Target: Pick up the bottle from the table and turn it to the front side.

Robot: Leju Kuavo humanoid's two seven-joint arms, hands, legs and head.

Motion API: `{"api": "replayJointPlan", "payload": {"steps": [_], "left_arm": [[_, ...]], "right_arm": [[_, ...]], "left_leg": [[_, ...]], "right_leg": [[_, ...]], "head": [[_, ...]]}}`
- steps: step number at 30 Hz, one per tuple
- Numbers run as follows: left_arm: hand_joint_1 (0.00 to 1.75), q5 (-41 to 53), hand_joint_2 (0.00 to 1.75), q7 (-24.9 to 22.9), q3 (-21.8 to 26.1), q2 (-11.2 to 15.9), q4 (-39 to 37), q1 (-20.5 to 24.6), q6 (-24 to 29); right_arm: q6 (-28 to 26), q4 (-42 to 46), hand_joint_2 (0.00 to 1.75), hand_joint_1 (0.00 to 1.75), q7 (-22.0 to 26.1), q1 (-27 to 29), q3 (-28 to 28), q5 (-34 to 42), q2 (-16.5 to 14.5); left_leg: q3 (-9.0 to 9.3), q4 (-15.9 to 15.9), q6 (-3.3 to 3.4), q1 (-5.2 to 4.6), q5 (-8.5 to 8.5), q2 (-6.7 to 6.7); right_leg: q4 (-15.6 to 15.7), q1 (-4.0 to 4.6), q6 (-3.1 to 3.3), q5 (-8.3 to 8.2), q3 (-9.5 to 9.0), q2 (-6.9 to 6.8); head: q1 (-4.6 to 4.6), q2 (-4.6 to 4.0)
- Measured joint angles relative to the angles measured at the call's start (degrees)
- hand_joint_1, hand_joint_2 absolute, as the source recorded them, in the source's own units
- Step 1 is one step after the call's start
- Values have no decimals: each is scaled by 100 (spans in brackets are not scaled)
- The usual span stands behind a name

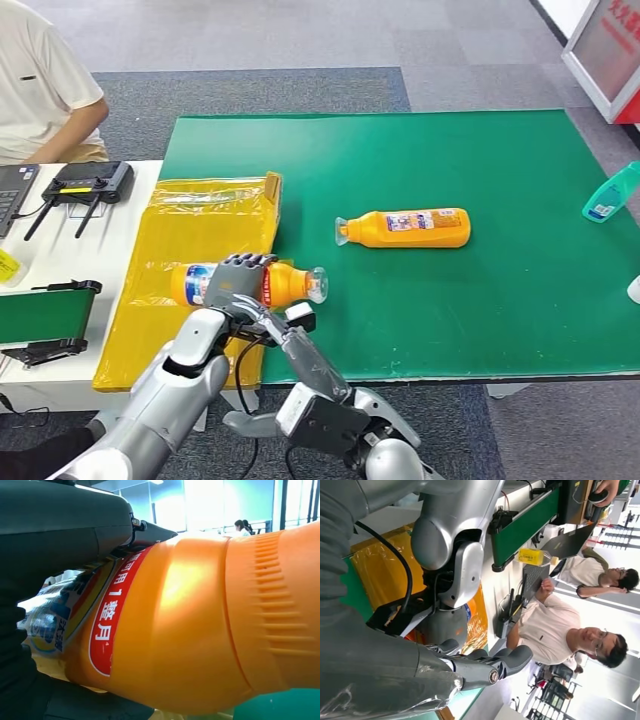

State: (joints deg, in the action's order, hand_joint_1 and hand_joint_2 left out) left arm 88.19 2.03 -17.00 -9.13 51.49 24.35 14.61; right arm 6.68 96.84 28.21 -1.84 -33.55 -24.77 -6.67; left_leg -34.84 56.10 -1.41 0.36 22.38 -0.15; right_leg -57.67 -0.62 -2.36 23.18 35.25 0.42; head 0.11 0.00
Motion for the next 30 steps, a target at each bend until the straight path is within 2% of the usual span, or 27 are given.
{"api": "replayJointPlan", "payload": {"steps": [5,15,19,23,30], "left_arm": [[175,64,175,-65,33,-41,-133,0,14],[175,181,175,-568,95,-2,-365,72,13],[175,181,175,-622,96,27,-421,96,12],[0,181,175,-720,98,45,-468,121,8],[0,113,175,-774,173,86,-508,134,6]], "right_arm": [[10,86,175,0,2,19,5,3,0],[31,181,175,0,33,120,28,-12,0],[31,204,175,0,39,135,31,-13,0],[31,215,175,0,42,153,40,-22,0],[27,289,175,0,41,228,106,-49,0]], "left_leg": [[0,0,0,0,0,0],[0,0,0,0,0,0],[1,0,0,0,-1,0],[1,0,0,0,-1,0],[0,0,0,0,-1,0]], "right_leg": [[0,0,0,0,0,0],[0,0,0,-1,-1,0],[0,0,-1,-1,-1,0],[0,0,-1,-1,-1,0],[0,0,-1,-1,-1,0]], "head": [[0,0],[0,0],[1,0],[0,0],[1,0]]}}
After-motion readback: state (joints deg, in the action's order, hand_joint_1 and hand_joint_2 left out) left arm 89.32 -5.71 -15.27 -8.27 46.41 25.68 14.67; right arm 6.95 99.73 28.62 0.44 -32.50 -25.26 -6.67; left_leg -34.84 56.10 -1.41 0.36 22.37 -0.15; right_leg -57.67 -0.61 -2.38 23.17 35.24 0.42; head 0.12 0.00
